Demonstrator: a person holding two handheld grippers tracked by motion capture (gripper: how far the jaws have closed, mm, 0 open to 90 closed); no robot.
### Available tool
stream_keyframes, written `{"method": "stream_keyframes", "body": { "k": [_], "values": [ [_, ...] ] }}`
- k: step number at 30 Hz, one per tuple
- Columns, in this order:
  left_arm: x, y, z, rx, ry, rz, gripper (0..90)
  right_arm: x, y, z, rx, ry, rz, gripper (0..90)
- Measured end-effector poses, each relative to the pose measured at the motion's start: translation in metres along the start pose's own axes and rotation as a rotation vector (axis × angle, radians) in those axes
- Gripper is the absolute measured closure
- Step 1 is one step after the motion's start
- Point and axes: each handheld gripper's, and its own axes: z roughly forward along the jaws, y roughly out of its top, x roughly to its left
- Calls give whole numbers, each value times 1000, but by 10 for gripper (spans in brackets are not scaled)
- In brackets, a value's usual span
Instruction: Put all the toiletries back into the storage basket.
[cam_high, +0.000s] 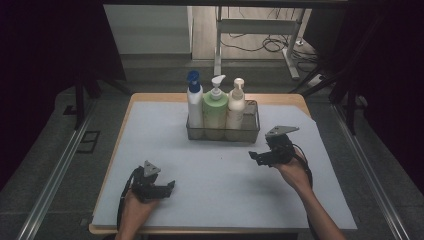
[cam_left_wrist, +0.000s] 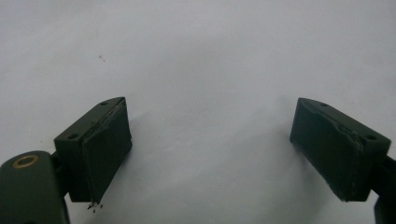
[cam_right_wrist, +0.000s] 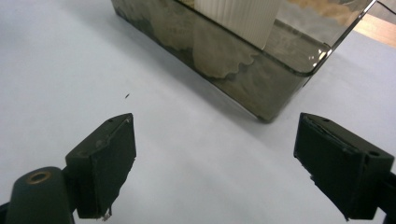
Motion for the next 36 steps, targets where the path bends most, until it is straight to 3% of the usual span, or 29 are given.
{"method": "stream_keyframes", "body": {
  "k": [9,23,36],
  "values": [
    [0,0,0,0,0,0,120,1,-10,-15,21,-3,-25,17],
    [0,0,0,0,0,0,120,-5,-41,-38,41,-61,-24,0],
    [0,0,0,-1,2,1,120,-8,-81,-39,21,-58,5,0]
  ]
}}
